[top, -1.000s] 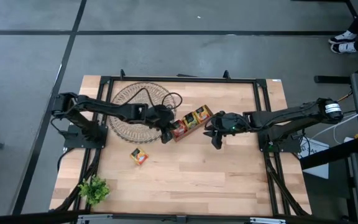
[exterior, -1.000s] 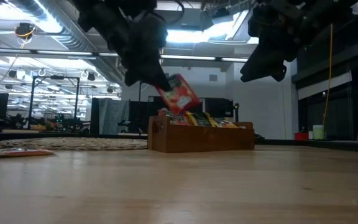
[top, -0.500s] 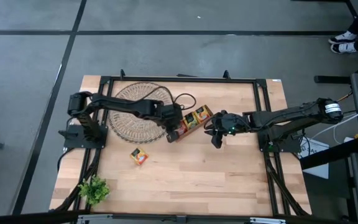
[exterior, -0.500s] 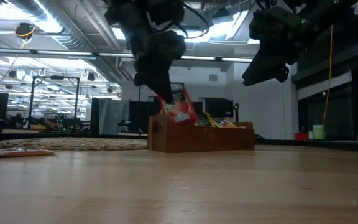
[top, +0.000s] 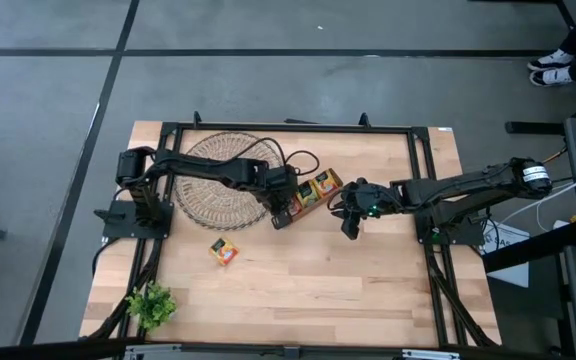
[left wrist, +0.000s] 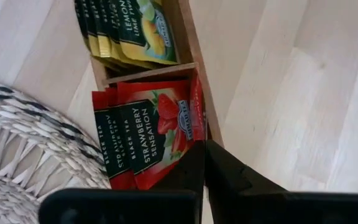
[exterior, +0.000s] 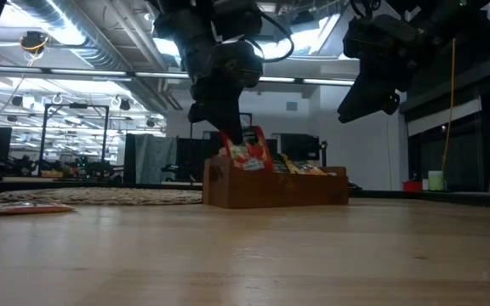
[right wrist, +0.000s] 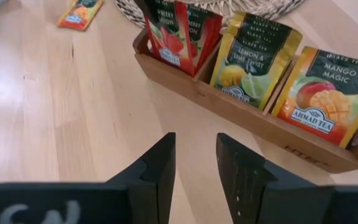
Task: Pick & Place Tea
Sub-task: Put the red tea bag into the left section of the wooden organizer
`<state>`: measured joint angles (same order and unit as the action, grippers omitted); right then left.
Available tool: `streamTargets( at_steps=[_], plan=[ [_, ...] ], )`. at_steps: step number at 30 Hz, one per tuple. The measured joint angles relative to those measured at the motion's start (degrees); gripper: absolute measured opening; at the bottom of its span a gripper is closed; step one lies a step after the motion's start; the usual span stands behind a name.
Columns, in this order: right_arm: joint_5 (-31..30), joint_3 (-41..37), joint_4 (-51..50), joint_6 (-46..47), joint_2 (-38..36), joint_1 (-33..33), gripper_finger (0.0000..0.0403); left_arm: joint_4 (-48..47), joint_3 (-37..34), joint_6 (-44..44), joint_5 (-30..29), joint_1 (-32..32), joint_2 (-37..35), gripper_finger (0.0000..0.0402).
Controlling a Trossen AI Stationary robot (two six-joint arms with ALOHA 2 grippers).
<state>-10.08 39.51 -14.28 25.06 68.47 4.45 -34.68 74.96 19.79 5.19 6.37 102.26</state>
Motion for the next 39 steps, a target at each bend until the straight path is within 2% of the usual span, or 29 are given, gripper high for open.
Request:
streamTargets(
  at_steps=[7,11,17,24,29,36,39],
  plan=[
    [0.01,-1.53,-0.49,0.20,0.02,-0.02,0.0117,-2.06,0.00,0.28,0.87,0.57,-0.09,0.0013],
    [0.01,-4.57,1.40,1.86,0.02,-0.02,0.0117,-4.81,0.00,0.42,0.33,0.92,-0.09,0.0040],
    [0.63,-9.30,8.25,3.40,0.07,-0.02,0.0117,-3.96,0.00,-0.55,-0.47,0.94,-0.11,0.0091],
    [1.26,-9.04,11.80,1.68,0.07,-0.02,0.0117,-3.92,0.00,-1.53,-1.15,1.84,-0.13,0.0124],
    [1.26,-8.09,12.01,0.09,0.07,-0.02,0.0117,-3.89,0.00,-1.74,-1.11,2.10,-0.13,0.0102],
    [1.26,-8.00,12.08,-0.22,0.07,-0.02,0.0117,-3.89,0.00,-5.03,-1.09,2.10,-0.15,0.0009],
    [1.26,-8.00,12.08,-0.31,0.07,-0.02,0.0117,-4.09,0.00,-5.56,-0.42,2.20,-0.15,0.0004]
  ],
)
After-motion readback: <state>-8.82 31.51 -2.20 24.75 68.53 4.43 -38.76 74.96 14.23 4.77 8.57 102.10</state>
